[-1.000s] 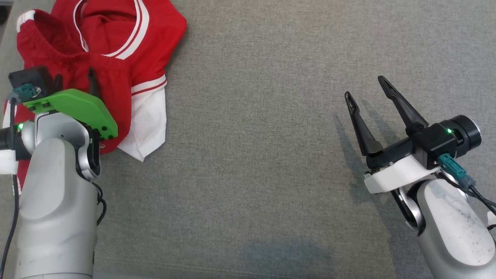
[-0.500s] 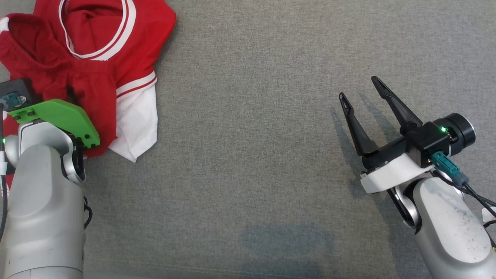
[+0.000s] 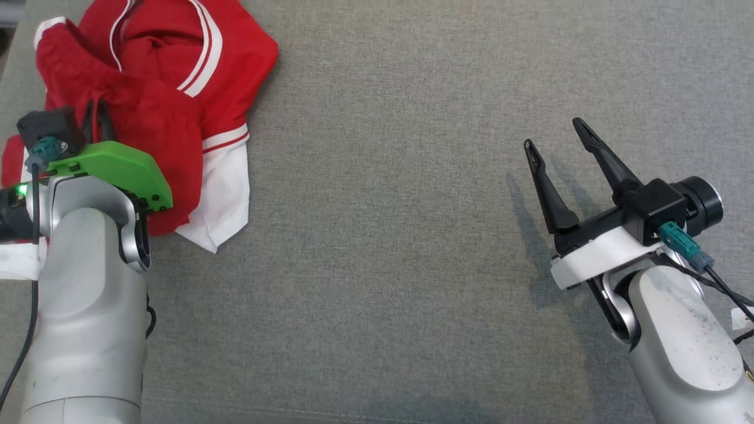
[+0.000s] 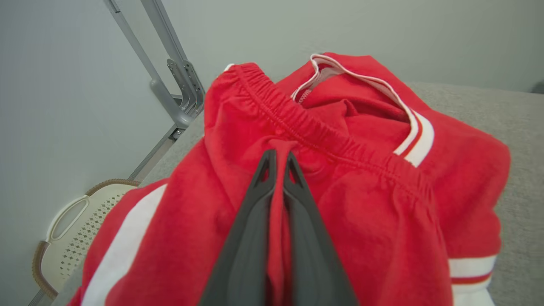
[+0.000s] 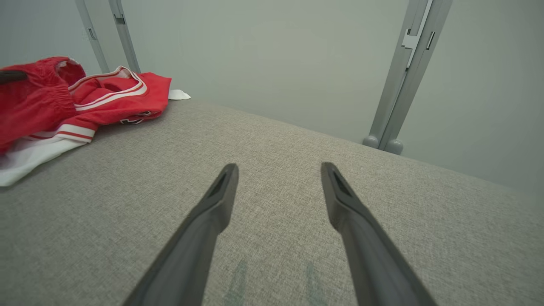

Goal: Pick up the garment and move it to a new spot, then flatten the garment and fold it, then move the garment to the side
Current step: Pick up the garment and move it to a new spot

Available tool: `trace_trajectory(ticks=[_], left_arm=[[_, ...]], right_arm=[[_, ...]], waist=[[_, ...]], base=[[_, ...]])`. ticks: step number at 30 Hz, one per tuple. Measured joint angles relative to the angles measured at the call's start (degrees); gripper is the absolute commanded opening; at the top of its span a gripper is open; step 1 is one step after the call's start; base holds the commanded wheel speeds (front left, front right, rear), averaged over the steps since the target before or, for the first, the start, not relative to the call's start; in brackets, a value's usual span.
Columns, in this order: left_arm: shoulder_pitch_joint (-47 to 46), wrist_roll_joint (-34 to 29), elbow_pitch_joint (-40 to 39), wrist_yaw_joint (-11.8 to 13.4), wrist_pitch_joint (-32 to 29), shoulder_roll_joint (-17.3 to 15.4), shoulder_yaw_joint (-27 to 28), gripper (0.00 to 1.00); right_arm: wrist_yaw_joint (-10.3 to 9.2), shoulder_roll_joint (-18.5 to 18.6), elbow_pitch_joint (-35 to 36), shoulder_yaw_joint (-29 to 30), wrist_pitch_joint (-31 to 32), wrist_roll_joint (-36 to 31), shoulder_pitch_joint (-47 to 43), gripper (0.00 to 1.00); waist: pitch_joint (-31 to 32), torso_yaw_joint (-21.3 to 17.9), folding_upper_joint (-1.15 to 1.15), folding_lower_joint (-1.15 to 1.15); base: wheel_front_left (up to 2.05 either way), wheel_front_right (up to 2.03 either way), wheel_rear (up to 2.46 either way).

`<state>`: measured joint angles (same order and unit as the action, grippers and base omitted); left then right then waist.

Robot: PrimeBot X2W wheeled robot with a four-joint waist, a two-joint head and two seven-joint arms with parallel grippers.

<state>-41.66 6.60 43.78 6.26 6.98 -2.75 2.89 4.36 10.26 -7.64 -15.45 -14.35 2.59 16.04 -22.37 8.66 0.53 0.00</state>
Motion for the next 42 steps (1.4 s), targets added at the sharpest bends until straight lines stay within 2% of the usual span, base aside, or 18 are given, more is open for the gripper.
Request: trace_trajectory(ticks=[7,15,21,31,32,42], left_arm=[[0.0,-1.7,-2.4,-3.2,7.2,0.0,-3.5,0.00],[0.0,-2.3,-6.2,-7.4,7.3,0.7,-8.6,0.00],[0.0,-2.2,-10.0,-10.1,7.3,1.4,-11.5,0.00],[0.8,-1.3,-12.1,-11.2,7.3,1.6,-17.3,0.00],[1.6,-1.0,-11.9,-11.3,7.2,1.6,-19.2,0.00],[7.4,6.8,-10.7,-11.6,6.1,1.4,-30.0,0.00]], right_arm=[[-0.88,-1.8,-1.5,0.4,-0.1,1.1,-0.1,1.00],[-1.53,-3.2,-2.2,1.6,-0.1,2.2,-2.8,1.00],[-2.01,-3.5,-2.2,1.9,-0.1,3.1,-4.7,1.00],[-2.01,-4.3,-1.8,1.6,-0.1,3.1,-7.0,1.00],[-1.98,-4.6,-1.8,1.2,-0.1,3.3,-7.2,1.00],[-1.36,-5.1,-1.7,-0.6,-0.1,3.6,-7.2,1.00]], waist=[[4.2,0.0,0.00,0.00],[9.8,-1.2,0.00,0.00],[12.7,-4.4,0.00,0.00],[14.8,-11.3,0.00,0.00],[15.0,-13.0,0.00,0.00],[14.2,-20.0,0.00,0.00]], base=[[0.00,0.00,0.00],[0.00,0.00,0.00],[0.00,0.00,0.00],[0.00,0.00,0.00],[0.00,0.00,0.00],[0.00,0.00,0.00]])
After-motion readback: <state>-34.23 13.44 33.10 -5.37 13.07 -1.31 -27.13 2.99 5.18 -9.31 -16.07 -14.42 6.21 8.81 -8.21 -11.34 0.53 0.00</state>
